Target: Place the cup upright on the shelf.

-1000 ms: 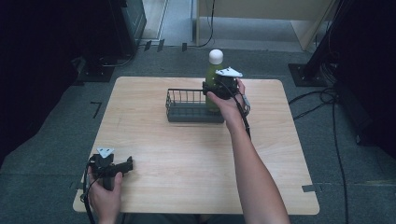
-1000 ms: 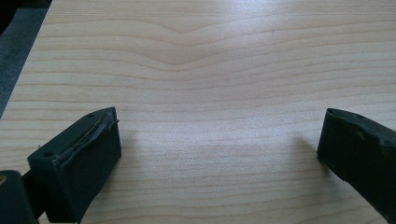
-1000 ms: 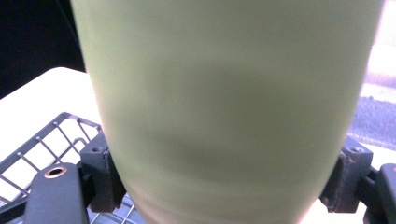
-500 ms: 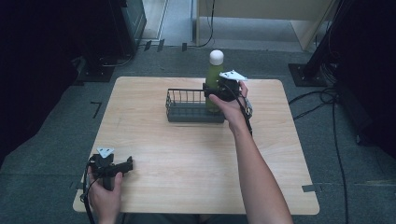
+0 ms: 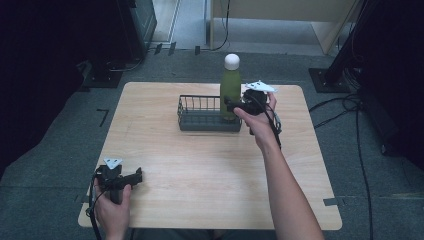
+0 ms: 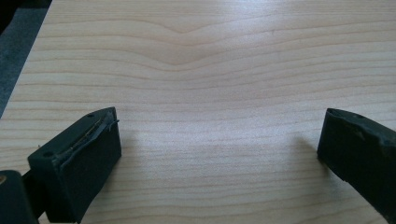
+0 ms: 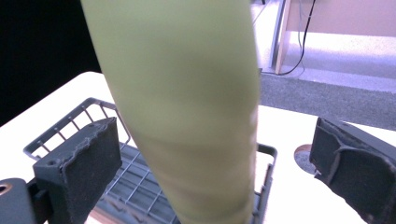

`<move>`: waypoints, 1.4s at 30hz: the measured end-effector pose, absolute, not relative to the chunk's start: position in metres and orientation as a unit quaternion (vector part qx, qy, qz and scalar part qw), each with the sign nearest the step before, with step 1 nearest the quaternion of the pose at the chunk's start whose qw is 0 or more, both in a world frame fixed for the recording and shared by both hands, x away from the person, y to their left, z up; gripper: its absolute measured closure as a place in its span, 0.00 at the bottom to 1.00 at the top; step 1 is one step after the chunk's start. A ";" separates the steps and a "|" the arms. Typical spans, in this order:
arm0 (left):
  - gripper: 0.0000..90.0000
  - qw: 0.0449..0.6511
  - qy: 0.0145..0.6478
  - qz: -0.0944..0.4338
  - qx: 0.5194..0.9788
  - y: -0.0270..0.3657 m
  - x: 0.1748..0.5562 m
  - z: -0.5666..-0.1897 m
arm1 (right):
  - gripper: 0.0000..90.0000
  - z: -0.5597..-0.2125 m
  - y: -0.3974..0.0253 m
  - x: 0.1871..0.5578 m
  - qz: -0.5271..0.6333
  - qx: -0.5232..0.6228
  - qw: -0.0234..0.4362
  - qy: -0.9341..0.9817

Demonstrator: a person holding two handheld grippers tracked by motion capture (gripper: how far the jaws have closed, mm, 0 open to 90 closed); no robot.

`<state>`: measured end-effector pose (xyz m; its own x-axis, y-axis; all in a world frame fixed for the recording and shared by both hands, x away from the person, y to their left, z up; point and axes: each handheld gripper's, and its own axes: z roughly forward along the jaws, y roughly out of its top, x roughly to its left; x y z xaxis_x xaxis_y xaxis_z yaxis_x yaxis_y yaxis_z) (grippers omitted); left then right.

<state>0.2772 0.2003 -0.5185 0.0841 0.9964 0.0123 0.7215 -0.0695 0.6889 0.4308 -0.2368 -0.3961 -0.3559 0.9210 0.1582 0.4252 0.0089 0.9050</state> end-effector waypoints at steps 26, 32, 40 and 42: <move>0.00 0.270 0.627 0.256 0.685 0.200 0.277 -0.519 | 0.01 -0.455 -0.321 0.340 0.438 0.533 0.262 0.675; 0.00 0.270 0.627 0.256 0.685 0.200 0.277 -0.519 | 0.01 -0.470 -0.337 0.322 0.425 0.549 0.259 0.671; 0.00 0.269 0.626 0.255 0.686 0.200 0.277 -0.519 | 0.00 -0.500 -0.367 0.290 0.405 0.580 0.247 0.662; 0.00 0.269 0.626 0.255 0.686 0.200 0.277 -0.519 | 0.00 -0.503 -0.372 0.286 0.400 0.587 0.248 0.658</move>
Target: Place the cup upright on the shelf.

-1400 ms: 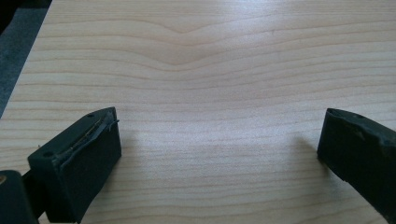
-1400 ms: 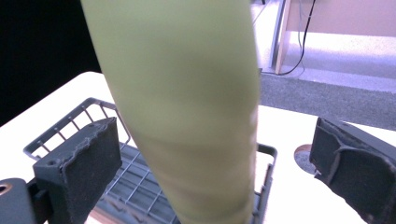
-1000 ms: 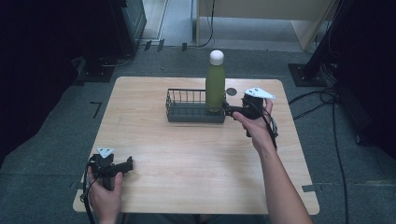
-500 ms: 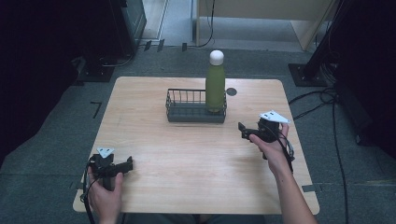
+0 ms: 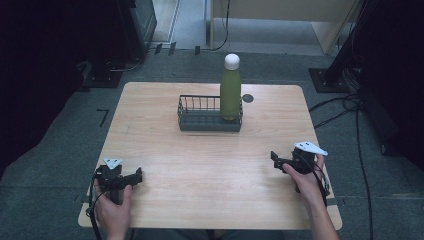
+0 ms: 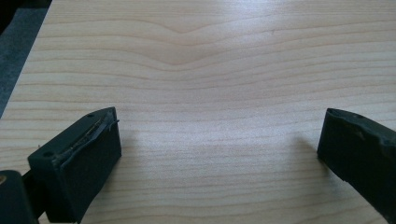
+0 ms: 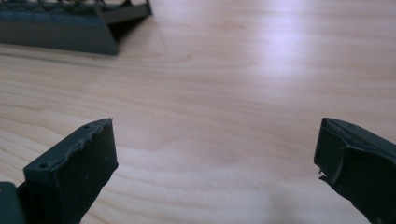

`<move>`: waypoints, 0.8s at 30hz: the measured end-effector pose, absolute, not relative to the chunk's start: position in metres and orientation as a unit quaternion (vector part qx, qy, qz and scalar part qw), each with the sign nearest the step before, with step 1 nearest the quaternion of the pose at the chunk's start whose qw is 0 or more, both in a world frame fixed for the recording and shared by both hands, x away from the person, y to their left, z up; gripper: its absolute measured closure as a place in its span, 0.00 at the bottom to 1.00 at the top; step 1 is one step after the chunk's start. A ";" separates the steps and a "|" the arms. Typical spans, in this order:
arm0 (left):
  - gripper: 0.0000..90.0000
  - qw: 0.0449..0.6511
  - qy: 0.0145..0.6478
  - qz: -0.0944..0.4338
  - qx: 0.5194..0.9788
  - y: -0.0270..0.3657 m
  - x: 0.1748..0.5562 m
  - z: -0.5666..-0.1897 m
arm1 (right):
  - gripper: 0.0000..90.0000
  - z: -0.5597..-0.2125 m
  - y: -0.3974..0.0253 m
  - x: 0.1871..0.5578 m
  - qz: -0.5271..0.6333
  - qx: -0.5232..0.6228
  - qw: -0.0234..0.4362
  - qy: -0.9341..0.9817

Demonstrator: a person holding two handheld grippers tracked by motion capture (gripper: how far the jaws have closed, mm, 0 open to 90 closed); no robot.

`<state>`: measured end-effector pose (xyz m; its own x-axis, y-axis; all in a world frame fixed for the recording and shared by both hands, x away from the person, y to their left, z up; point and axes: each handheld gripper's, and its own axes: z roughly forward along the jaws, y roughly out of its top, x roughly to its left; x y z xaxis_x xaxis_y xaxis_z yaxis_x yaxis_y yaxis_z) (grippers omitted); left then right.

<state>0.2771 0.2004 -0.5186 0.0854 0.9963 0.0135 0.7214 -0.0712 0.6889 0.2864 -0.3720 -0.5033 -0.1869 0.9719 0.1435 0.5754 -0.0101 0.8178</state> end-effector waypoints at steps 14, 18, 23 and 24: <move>0.00 0.269 0.626 0.256 0.686 0.200 0.277 -0.519 | 0.00 -0.526 -0.396 0.242 0.304 0.626 0.263 0.668; 0.00 0.269 0.626 0.255 0.686 0.200 0.277 -0.519 | 0.00 -0.527 -0.404 0.234 0.293 0.637 0.262 0.663; 0.00 0.269 0.626 0.255 0.686 0.200 0.277 -0.519 | 0.00 -0.528 -0.412 0.223 0.287 0.645 0.260 0.659; 0.00 0.269 0.626 0.256 0.686 0.200 0.277 -0.519 | 0.00 -0.528 -0.412 0.223 0.287 0.646 0.260 0.658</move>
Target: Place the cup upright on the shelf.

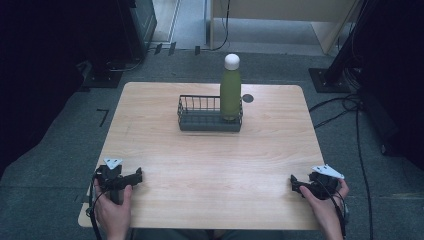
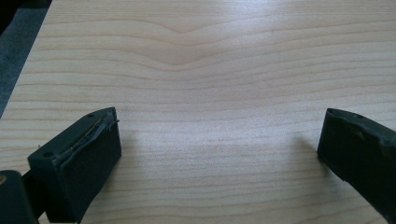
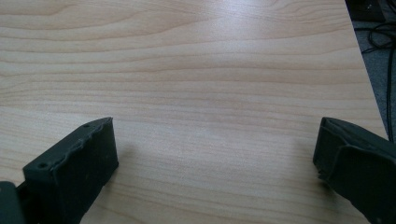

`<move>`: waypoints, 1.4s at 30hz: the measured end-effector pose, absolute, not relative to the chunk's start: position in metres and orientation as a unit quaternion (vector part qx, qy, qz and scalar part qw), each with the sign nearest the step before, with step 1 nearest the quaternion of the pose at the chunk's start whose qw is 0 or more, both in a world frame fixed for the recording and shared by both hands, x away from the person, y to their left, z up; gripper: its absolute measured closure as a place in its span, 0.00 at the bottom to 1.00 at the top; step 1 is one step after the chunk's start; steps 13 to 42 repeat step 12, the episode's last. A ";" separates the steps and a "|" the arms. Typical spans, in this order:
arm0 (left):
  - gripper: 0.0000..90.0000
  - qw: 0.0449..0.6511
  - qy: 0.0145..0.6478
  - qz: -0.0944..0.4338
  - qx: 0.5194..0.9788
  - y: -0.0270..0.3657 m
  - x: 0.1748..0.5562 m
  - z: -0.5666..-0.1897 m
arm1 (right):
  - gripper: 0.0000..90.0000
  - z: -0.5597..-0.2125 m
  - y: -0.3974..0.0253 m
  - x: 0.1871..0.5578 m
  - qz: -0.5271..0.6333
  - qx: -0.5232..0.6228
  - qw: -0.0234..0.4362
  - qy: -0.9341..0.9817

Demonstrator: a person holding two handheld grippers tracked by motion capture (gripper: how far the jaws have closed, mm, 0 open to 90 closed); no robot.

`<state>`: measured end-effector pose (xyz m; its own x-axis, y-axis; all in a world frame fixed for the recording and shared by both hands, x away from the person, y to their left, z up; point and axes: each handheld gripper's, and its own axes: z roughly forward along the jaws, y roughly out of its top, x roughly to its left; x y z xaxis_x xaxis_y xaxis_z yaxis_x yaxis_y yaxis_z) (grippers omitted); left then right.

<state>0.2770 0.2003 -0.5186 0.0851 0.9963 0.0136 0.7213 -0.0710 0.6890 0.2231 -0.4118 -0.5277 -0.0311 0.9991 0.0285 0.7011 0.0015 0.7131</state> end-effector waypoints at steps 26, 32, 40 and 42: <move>0.00 0.269 0.626 0.255 0.686 0.200 0.277 -0.518 | 0.00 -0.528 -0.412 0.221 0.281 0.662 0.267 0.642; 0.00 0.269 0.626 0.255 0.686 0.200 0.277 -0.518 | 0.00 -0.528 -0.412 0.221 0.281 0.662 0.267 0.642; 0.00 0.269 0.626 0.255 0.686 0.200 0.277 -0.518 | 0.00 -0.528 -0.412 0.221 0.281 0.662 0.267 0.642; 0.00 0.269 0.626 0.255 0.686 0.200 0.277 -0.518 | 0.00 -0.528 -0.412 0.221 0.281 0.662 0.267 0.642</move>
